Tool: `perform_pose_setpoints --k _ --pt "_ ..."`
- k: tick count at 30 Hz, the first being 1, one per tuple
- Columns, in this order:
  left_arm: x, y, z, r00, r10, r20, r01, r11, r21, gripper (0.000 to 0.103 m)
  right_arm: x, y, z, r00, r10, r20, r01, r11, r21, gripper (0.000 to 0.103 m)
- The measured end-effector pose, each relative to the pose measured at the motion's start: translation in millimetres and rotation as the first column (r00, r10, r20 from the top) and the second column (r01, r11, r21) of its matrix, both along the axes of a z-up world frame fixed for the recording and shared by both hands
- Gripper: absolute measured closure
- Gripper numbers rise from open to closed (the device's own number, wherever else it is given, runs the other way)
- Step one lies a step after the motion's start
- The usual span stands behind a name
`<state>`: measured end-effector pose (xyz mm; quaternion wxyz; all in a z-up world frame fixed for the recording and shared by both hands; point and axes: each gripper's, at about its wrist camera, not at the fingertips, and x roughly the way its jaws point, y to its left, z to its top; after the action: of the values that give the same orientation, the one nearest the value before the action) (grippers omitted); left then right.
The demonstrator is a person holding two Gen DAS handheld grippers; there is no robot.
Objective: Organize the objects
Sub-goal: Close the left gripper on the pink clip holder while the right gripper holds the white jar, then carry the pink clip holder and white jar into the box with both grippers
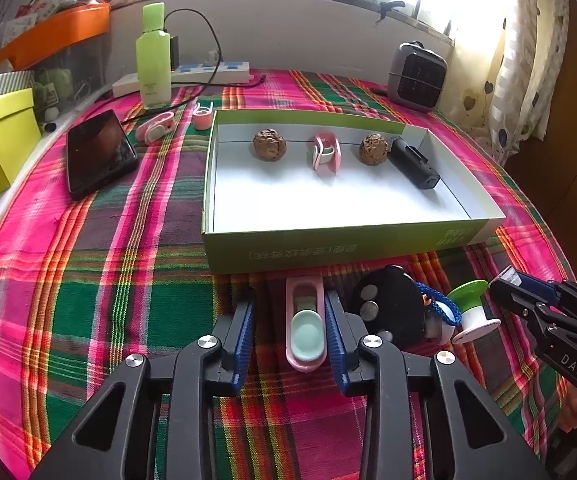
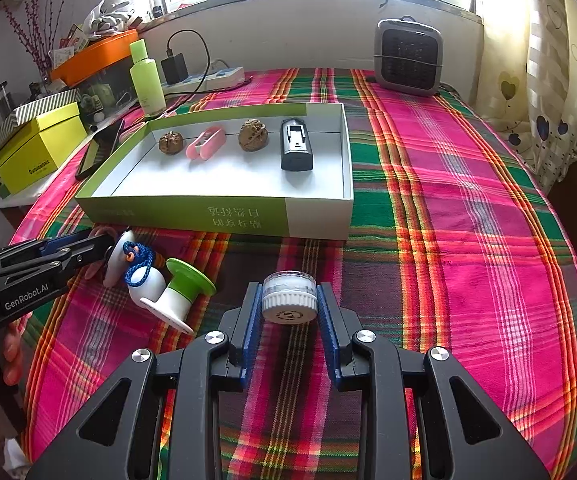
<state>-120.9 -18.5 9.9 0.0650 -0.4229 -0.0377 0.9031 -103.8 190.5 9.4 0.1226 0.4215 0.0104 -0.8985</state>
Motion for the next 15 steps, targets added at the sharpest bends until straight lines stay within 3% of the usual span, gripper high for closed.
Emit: perform_pose_setpoints --k 11,15 --pt "1.3 7.6 0.6 1.0 -0.017 0.001 0.017 1.0 0.003 0.087 0.5 -0.4 0.1 1.0 -0.002 -0.001 0.002 1.0 -0.002 0.074" --pt "1.5 8.1 0.9 1.0 -0.017 0.001 0.017 1.0 0.005 0.087 0.6 -0.4 0.2 1.0 -0.002 -0.002 0.002 1.0 -0.003 0.074"
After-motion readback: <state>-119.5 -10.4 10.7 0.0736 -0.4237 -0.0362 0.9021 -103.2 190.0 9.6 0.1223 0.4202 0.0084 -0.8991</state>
